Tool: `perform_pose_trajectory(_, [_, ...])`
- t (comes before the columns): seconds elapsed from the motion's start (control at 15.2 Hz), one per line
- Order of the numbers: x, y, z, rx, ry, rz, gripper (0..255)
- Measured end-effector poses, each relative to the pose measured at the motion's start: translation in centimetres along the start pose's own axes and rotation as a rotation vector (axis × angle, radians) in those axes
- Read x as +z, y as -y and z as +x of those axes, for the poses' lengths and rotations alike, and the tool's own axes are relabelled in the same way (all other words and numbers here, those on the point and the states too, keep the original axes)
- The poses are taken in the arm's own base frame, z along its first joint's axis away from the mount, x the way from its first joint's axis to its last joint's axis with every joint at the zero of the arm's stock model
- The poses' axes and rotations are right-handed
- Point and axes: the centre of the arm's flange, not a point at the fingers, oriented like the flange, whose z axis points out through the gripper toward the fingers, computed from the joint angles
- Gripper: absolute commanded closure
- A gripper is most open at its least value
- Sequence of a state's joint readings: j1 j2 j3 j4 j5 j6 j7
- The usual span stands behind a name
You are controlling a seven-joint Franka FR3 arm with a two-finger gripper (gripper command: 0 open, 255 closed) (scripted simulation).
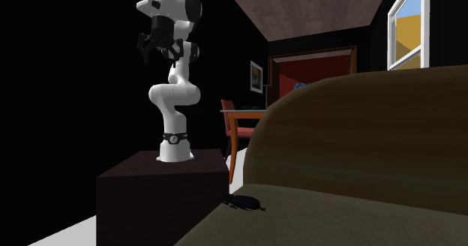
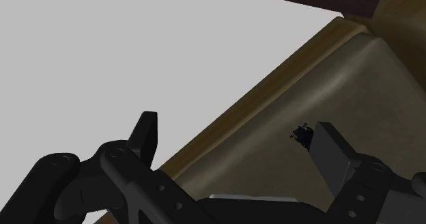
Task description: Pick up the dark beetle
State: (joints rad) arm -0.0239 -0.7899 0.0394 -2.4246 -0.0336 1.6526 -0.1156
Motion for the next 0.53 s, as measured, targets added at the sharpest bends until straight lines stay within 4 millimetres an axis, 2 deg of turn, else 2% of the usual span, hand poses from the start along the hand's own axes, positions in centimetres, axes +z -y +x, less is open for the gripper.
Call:
perform_pose_trajectory(0.13, [0.4,0.0,0.4,-0.010,0.001,0.001,0])
perform_pose_trajectory(0.53, [5.8,1.8,4.8,-0.125,0.002,0.017,0])
